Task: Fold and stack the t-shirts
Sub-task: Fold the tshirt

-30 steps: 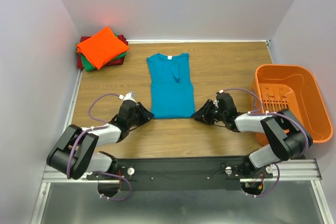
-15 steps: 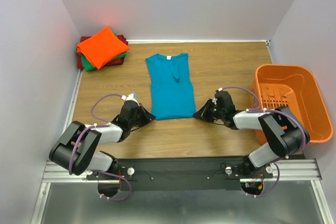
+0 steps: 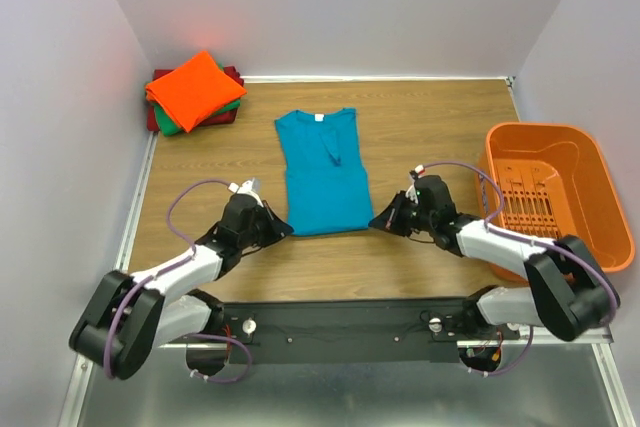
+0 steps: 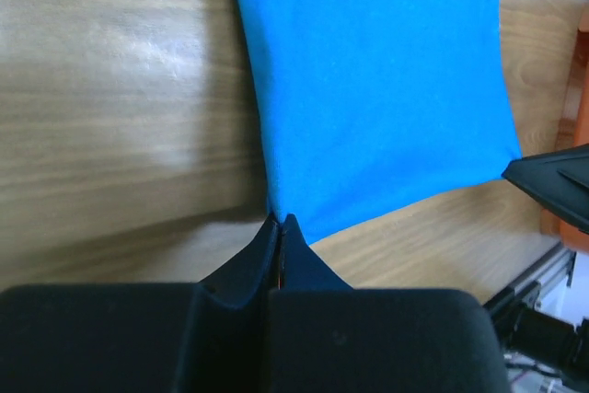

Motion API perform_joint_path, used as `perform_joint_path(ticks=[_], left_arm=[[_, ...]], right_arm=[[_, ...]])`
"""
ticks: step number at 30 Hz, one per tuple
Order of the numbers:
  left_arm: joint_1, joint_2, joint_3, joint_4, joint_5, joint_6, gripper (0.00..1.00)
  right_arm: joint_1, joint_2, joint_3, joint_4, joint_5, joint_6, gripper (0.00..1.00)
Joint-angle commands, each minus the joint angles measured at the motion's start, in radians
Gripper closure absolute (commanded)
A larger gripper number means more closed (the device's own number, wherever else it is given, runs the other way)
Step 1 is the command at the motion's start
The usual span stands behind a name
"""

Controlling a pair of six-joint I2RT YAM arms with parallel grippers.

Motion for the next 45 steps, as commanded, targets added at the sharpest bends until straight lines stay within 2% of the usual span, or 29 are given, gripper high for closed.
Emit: perform_joint_path(ticks=[1, 8, 12, 15, 25, 34, 36, 45], left_arm=[[-0.01, -0.139, -0.022, -0.145, 0.051, 0.033, 1.0], [-0.034, -0.333, 0.0, -0.3, 0.066, 0.015, 1.0], [-0.034, -0.358, 0.065, -0.351, 0.048, 0.01, 1.0], [-0.024, -0.316, 0.128, -0.349, 0.028, 0.026, 1.0], [0.054, -0.043, 0.364, -0.271, 0.078, 0.079, 1.0], [0.151, 0.312, 0.59, -0.17, 0.146, 0.087, 1.0], [0.154, 0.374, 0.639, -0.164, 0.155, 0.087, 1.0], [0.2, 0.671, 1.009, -0.188, 0.209, 0.078, 1.0]], right_arm=[[0.06, -0.098, -0.028, -0.145, 0.008, -0.029, 0.99], [0.135, -0.192, -0.017, -0.256, 0.065, -0.022, 0.99], [0.137, -0.2, 0.054, -0.322, 0.16, -0.051, 0.99], [0.135, -0.161, 0.151, -0.36, 0.215, -0.081, 0.99], [0.12, 0.119, 0.475, -0.407, 0.286, -0.173, 0.99], [0.011, 0.398, 0.803, -0.423, 0.254, -0.239, 0.99], [-0.006, 0.449, 0.829, -0.428, 0.234, -0.249, 0.99], [-0.081, 0.71, 1.134, -0.439, 0.185, -0.295, 0.99]])
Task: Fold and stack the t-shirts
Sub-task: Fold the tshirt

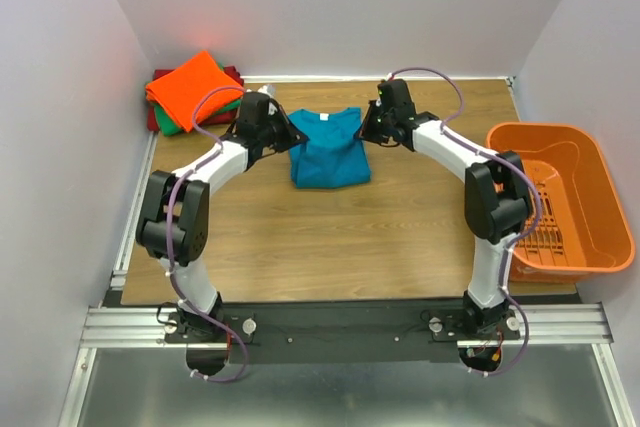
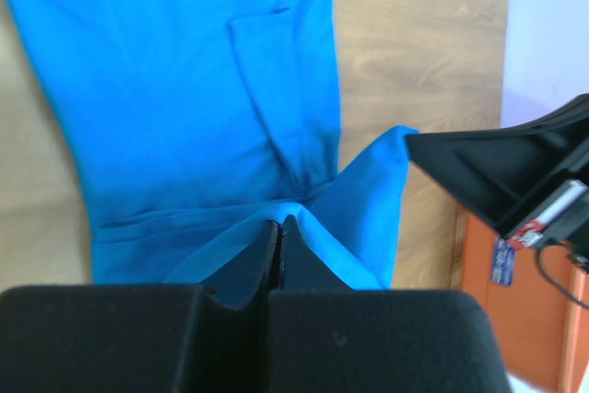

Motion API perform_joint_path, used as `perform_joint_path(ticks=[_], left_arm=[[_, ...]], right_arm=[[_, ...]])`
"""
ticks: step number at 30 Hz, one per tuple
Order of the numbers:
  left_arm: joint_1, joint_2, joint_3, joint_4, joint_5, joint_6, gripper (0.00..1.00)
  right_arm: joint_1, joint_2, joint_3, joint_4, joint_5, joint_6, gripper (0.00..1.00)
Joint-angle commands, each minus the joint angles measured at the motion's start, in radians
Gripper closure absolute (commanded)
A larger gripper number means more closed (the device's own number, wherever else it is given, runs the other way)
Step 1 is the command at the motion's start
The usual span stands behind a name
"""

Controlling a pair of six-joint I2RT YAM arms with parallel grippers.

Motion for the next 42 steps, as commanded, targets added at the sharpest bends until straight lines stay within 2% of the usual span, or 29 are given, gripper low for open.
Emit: perform_joint_path(ticks=[1, 7, 9, 12, 15, 18, 23, 24, 26, 27, 30, 33, 34, 38, 42], left_arm=[[0.03, 0.094, 0.162, 0.005, 0.046, 0.004, 1.0], [0.091, 0.266, 0.329, -0.006, 0.053, 0.001, 1.0], [0.103, 0.357, 0.392, -0.02, 0.059, 0.002, 1.0], [0.103, 0.455, 0.444, -0.052, 0.037, 0.008, 1.0], [0.103, 0.512, 0.437, -0.063, 0.031, -0.002, 1.0], [0.097, 0.493, 0.367, -0.029, 0.033, -0.019, 1.0], [0.022, 0.311, 0.052, 0.087, -0.033, -0.086, 1.0], [0.011, 0.279, -0.057, 0.135, -0.044, -0.102, 1.0], [-0.015, 0.211, -0.17, 0.18, -0.067, -0.136, 1.0], [-0.041, 0.147, -0.275, 0.224, -0.081, -0.162, 1.0], [-0.103, 0.017, -0.422, 0.275, -0.111, -0.205, 1.0], [-0.173, -0.134, -0.581, 0.284, -0.141, -0.241, 1.0], [-0.214, -0.177, -0.653, 0.286, -0.142, -0.263, 1.0], [-0.288, -0.457, -0.798, 0.232, -0.168, -0.332, 1.0], [-0.322, -0.645, -0.812, 0.116, -0.187, -0.344, 1.0]], right_arm=[[-0.035, 0.108, 0.137, -0.014, -0.035, -0.047, 0.99], [-0.067, 0.288, 0.37, -0.015, -0.075, -0.05, 0.99], [-0.067, 0.413, 0.448, -0.018, -0.104, -0.035, 0.99], [-0.067, 0.49, 0.514, -0.018, -0.136, -0.001, 0.99], [-0.067, 0.556, 0.517, -0.02, -0.162, 0.025, 0.99], [-0.065, 0.54, 0.452, -0.025, -0.166, 0.037, 0.99], [-0.043, 0.388, 0.147, -0.015, -0.132, 0.043, 0.99], [-0.036, 0.315, 0.087, -0.008, -0.124, 0.045, 0.99], [-0.021, 0.231, -0.022, 0.032, -0.101, 0.053, 0.99], [-0.001, 0.154, -0.146, 0.061, -0.088, 0.062, 0.99], [0.036, 0.026, -0.371, 0.107, -0.075, 0.086, 0.99], [0.071, -0.169, -0.525, 0.135, -0.049, 0.097, 0.99], [0.079, -0.221, -0.624, 0.14, -0.035, 0.102, 0.99], [0.1, -0.558, -0.8, 0.129, -0.009, 0.132, 0.99], [0.105, -0.717, -0.828, 0.04, 0.012, 0.139, 0.99]])
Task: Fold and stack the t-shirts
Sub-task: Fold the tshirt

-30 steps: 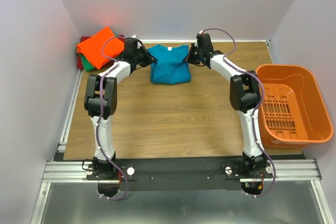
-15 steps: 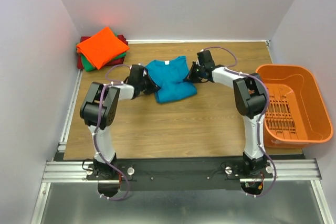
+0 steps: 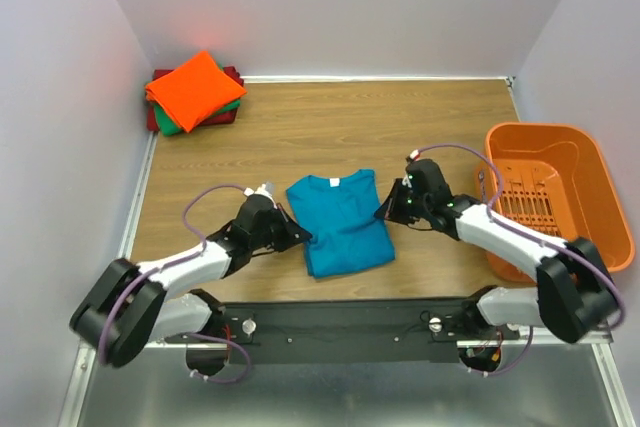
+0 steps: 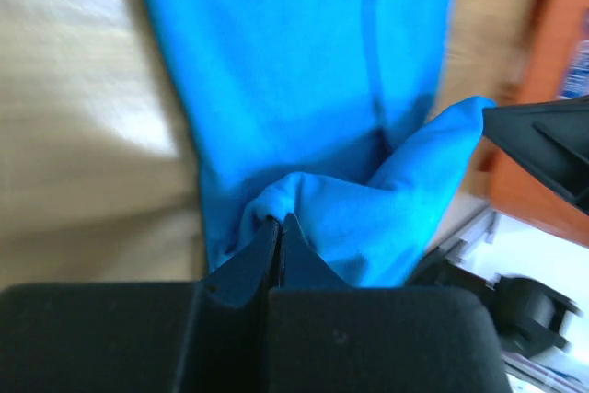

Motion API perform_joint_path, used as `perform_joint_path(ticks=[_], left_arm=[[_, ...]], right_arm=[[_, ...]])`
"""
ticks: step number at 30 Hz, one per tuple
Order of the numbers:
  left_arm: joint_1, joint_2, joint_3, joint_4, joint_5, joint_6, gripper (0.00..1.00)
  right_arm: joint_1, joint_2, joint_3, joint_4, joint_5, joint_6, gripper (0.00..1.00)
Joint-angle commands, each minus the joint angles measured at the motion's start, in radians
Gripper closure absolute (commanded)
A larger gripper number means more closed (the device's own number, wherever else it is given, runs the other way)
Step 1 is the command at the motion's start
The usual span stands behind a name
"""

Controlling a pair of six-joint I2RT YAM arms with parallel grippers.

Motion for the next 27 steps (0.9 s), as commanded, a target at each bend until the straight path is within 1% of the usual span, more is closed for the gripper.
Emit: perform_joint_path(ticks=[1, 3, 4, 6, 10, 18, 27], left_arm=[[-0.02, -0.167, 0.011, -0.152, -0.07, -0.04, 1.0], [-0.022, -0.251, 0.051, -0.21, -0.088, -0.018, 1.0], [-0.022, -0.273, 0.086, -0.271, -0.097, -0.013, 1.0], [-0.022, -0.317, 0.123, -0.324, -0.12, 0.009, 1.0], [-0.022, -0.345, 0.212, -0.43, -0.134, 0.046, 1.0], [-0.022, -0.431, 0.233, -0.493, -0.126, 0.043, 1.0], [-0.02, -0.414, 0.319, -0.519, -0.116, 0.051, 1.0]], right_arm=[[0.007, -0.179, -0.01, -0.07, 0.066, 0.02, 0.99], [0.01, -0.213, 0.019, -0.122, 0.073, 0.012, 0.99], [0.011, -0.236, 0.029, -0.145, 0.086, 0.009, 0.99], [0.011, -0.252, 0.064, -0.162, 0.098, 0.003, 0.99], [0.011, -0.272, 0.133, -0.218, 0.116, -0.02, 0.99], [0.011, -0.287, 0.228, -0.273, 0.127, -0.049, 0.99], [0.011, -0.272, 0.306, -0.296, 0.132, -0.063, 0.99]])
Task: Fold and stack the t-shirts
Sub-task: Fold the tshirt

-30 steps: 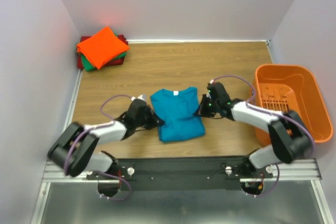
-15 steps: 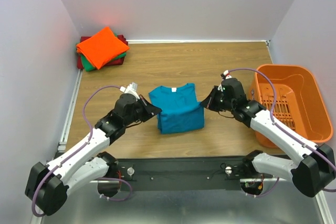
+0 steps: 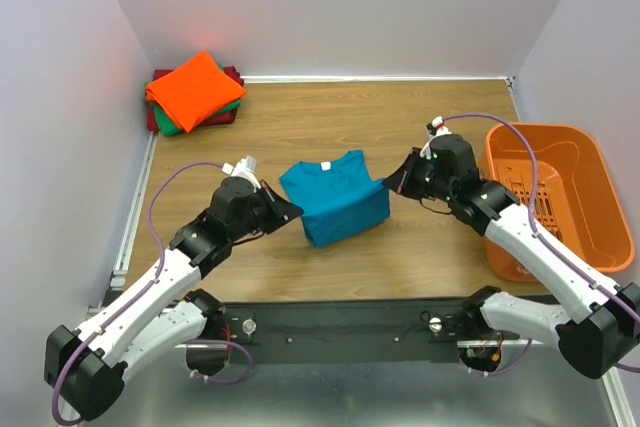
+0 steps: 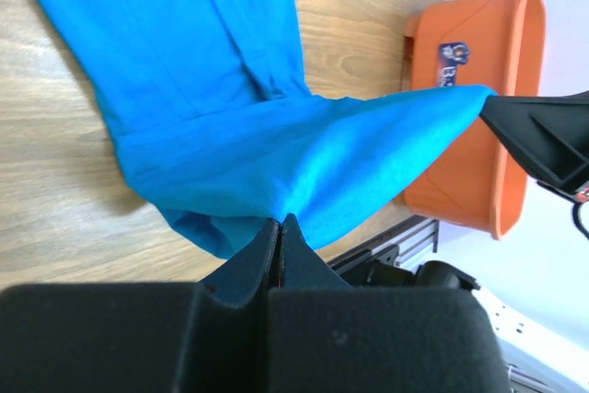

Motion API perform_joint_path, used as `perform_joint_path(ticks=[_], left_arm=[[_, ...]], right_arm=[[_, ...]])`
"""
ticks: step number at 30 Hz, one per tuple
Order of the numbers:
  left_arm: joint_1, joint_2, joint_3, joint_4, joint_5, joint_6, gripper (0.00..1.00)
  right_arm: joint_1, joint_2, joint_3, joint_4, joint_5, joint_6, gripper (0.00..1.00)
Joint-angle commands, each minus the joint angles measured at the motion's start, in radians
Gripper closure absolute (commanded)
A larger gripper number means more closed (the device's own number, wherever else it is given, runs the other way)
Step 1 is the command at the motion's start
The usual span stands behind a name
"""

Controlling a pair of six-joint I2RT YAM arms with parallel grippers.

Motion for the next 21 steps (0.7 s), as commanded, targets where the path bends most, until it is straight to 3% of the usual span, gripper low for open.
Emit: perform_joint_path(ticks=[1, 11, 16, 21], left_arm=[[-0.004, 0.003, 0.067, -0.028, -0.016, 0.014, 1.0], [0.0, 0.025, 0.16, -0.062, -0.042, 0.043, 1.0], [0.008, 0.062, 0.139, 0.004, 0.011, 0.035, 1.0], [0.007, 0.067, 0.128, 0.028, 0.057, 0.032, 1.0]], right_arm=[[0.005, 0.0, 0.068, -0.037, 0.037, -0.026, 0.99], [0.003, 0.046, 0.131, -0.052, 0.045, -0.047, 0.99], [0.005, 0.117, 0.17, -0.05, 0.046, -0.06, 0.99], [0.006, 0.086, 0.151, -0.052, 0.075, -0.058, 0.99]])
